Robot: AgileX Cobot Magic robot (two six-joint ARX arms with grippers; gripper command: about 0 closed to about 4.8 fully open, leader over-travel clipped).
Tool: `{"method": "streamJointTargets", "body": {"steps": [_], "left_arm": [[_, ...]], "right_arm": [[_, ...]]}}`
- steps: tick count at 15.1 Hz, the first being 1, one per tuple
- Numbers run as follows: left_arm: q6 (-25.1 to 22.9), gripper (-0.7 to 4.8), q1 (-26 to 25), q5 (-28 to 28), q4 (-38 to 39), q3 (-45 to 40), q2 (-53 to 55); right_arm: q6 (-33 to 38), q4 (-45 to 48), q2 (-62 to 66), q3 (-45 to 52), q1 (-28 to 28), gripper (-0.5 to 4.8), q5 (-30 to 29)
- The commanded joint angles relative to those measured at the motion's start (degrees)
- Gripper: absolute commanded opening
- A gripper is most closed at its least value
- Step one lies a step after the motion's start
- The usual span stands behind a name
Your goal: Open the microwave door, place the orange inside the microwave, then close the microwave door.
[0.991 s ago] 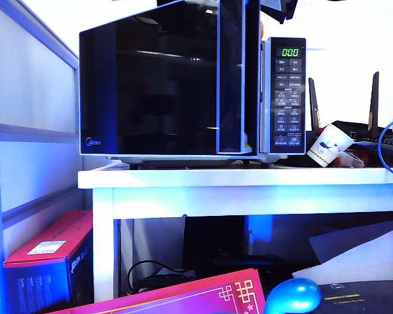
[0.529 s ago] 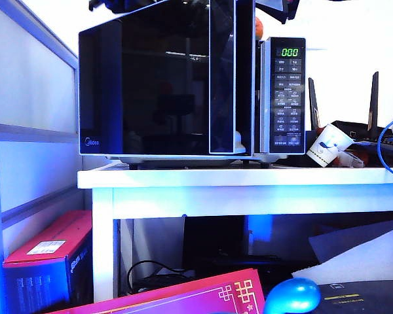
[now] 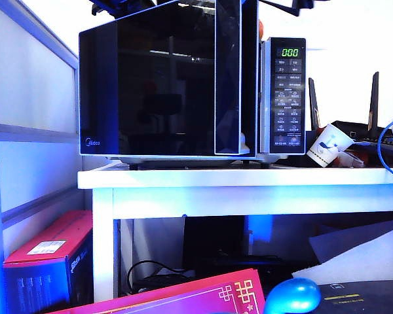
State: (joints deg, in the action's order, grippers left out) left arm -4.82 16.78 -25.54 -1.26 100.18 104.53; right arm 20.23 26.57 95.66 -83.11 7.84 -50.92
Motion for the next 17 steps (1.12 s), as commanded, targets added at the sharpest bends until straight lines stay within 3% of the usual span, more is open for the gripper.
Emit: {"method": "streamJointTargets", "body": {"steps": [1,3,5,17], "left_arm": [[0.28,-0.05,-0.04,-0.20,4.39,-0.48,0.74],[0.28,-0.05,-0.04,-0.20,4.39,-0.48,0.74],[0.28,-0.05,-0.04,-0.20,4.42,-0.48,0.74],[0.74,-0.05,-0.04,-0.59,2.01,-0.28,-6.47]], "right_arm": [[-9.73,-7.08,-0.22,-0.17,0.11,3.95,4.98],[-19.32,-16.06,-0.22,-0.17,0.83,3.95,10.05],[-23.56,-20.68,-0.17,-0.15,0.90,3.95,11.85],[-23.61,-24.39,-0.20,-0.17,7.26,3.95,-0.66]]}}
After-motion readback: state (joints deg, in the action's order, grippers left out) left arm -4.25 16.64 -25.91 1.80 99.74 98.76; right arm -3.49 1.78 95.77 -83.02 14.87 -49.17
